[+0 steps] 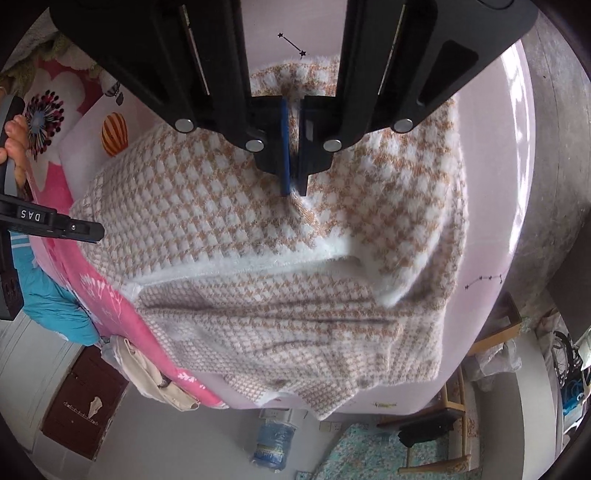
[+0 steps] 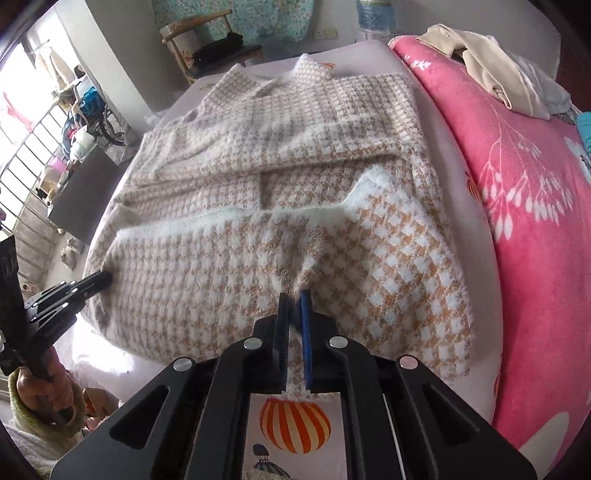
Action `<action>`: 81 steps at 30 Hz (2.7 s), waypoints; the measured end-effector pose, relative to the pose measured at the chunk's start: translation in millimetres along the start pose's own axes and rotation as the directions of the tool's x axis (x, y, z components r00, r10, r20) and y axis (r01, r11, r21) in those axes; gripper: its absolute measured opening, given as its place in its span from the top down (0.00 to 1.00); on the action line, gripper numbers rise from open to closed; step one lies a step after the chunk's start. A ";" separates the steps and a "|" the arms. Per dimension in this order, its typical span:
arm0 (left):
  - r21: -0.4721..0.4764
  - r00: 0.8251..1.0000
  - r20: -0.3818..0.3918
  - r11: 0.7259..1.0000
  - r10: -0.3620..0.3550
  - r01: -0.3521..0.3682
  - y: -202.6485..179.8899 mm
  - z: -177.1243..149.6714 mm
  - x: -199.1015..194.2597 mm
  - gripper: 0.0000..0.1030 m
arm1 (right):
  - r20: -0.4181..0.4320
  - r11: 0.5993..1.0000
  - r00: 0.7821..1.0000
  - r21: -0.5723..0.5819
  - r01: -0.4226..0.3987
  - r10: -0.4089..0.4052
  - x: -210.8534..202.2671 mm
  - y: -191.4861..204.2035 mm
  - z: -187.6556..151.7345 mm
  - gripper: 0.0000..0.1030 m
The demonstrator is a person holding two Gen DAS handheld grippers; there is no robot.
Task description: Fold large clothes
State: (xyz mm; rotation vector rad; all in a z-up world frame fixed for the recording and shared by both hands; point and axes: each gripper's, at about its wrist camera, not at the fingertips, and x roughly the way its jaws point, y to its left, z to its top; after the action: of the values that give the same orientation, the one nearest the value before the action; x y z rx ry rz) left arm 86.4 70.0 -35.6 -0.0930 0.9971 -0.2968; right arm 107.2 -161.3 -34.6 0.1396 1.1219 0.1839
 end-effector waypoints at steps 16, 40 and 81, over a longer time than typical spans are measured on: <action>0.005 0.999 0.008 0.999 0.048 -0.048 6.1 8.4 20.9 0.87 | 0.004 1.000 1.000 -0.010 -0.017 0.017 30.3 -11.7 14.3 0.79; -0.126 0.996 0.043 0.990 0.074 -0.068 82.4 50.4 25.2 0.54 | 0.017 0.981 0.987 0.106 -0.163 0.162 56.8 -95.5 74.7 0.47; -0.015 0.975 0.222 1.000 0.026 -0.023 38.8 57.3 -23.8 0.73 | 0.207 0.990 0.978 -0.139 0.025 0.004 8.4 -15.3 67.8 0.62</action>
State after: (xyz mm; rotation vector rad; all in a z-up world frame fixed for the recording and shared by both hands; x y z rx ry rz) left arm 130.3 110.7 6.6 -0.1229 0.7776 -0.2516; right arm 173.2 -175.7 -16.1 0.0257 0.8985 0.2330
